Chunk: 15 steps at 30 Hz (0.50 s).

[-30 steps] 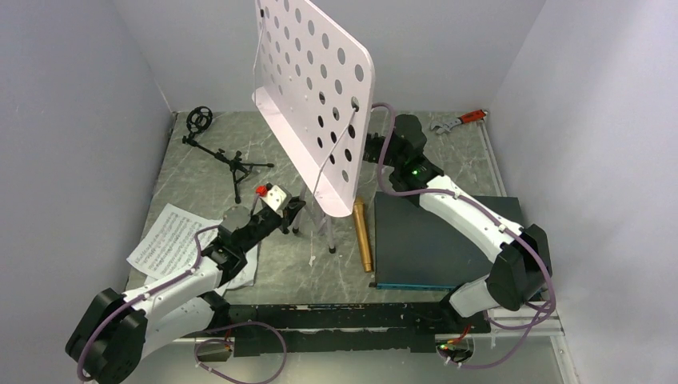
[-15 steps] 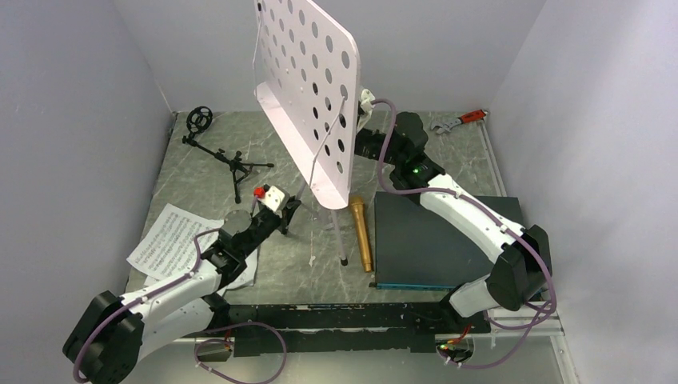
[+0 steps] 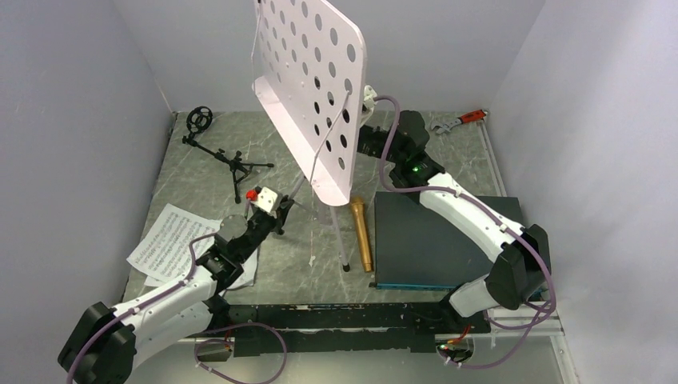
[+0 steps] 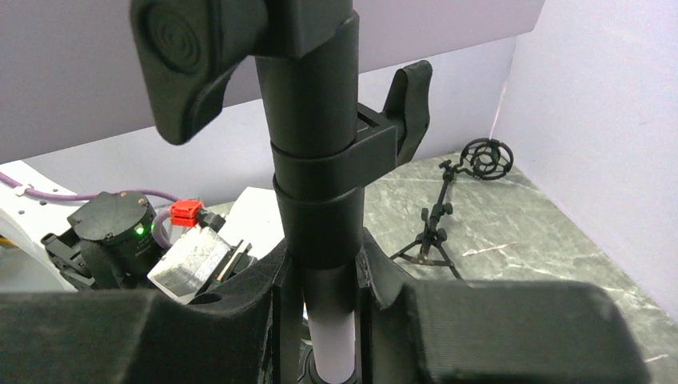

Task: Set up the instrument practice props

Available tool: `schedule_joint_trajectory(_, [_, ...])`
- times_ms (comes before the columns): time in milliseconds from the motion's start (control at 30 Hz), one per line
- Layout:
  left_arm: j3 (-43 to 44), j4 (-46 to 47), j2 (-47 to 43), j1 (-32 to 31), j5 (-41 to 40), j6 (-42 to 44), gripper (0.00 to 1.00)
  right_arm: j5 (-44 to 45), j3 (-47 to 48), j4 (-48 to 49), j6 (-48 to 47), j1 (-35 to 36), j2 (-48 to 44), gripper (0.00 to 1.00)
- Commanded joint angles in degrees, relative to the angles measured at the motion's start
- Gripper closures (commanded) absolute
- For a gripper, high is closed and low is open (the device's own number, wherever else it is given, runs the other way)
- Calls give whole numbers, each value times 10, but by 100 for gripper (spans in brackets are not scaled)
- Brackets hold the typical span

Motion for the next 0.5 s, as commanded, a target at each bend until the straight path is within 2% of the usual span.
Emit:
schedule_joint_trajectory(0, [-15,-80,15,12,-103,-56,97,-12,117,273,61,6,-49,100])
schedule_joint_trajectory(233, [-10,-80,21,11,-82,-45,97,-22,111,271,71,5,-46,100])
schedule_joint_trajectory(467, [-5,-99,0,12,-66,-40,95,-17,57,290,80,6,-58,100])
